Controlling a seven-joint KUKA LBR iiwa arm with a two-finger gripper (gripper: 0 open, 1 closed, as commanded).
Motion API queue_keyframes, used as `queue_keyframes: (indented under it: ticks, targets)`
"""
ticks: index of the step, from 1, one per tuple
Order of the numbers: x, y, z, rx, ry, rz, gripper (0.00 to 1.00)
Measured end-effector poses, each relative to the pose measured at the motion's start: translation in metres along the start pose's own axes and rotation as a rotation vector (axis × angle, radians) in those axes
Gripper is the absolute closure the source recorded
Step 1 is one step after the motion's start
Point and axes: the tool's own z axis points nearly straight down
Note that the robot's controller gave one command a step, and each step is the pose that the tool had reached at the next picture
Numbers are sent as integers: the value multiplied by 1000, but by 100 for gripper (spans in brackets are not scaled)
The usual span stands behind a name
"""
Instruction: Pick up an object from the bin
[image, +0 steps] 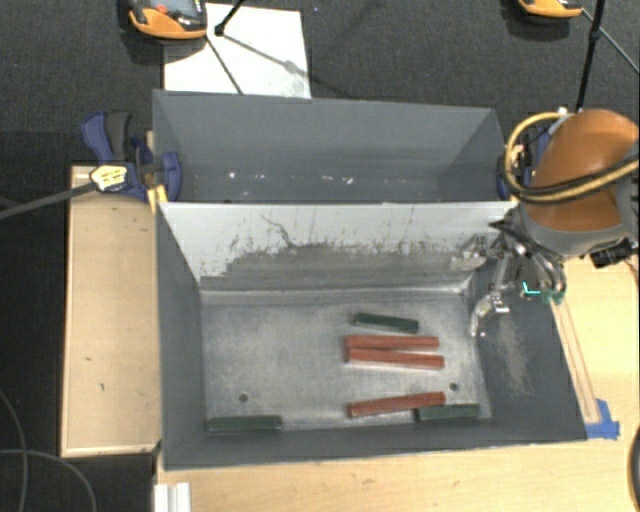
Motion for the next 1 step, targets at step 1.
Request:
queue_keyframes:
  ticks: [1]
  targets:
    - [-2, 0, -5, 1, -8, -3, 0]
